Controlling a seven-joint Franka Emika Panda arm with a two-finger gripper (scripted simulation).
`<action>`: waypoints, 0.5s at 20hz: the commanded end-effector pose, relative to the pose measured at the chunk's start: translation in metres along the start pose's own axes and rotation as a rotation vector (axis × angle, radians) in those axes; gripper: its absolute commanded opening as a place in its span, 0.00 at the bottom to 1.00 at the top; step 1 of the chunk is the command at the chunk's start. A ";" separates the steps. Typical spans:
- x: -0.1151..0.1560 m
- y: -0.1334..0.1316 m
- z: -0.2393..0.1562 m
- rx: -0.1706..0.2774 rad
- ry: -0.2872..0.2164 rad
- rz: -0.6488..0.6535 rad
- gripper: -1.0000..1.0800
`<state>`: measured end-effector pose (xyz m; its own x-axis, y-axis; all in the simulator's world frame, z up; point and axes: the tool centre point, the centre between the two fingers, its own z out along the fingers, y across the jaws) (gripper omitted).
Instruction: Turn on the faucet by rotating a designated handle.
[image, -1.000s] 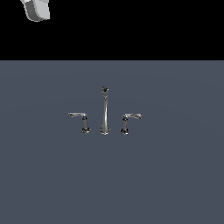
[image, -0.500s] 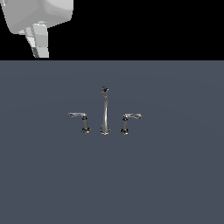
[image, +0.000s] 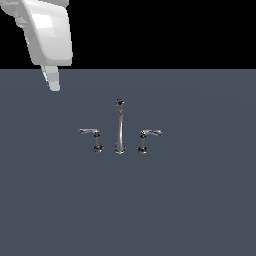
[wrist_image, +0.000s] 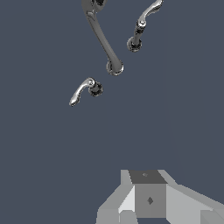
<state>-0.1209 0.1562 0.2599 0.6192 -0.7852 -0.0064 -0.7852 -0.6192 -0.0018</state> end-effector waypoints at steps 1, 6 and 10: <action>0.003 -0.010 0.011 0.002 -0.001 0.044 0.00; 0.010 -0.028 0.031 0.003 -0.001 0.127 0.00; 0.017 -0.041 0.047 0.004 -0.001 0.191 0.00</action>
<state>-0.0837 0.1675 0.2192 0.4811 -0.8766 -0.0082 -0.8767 -0.4811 -0.0035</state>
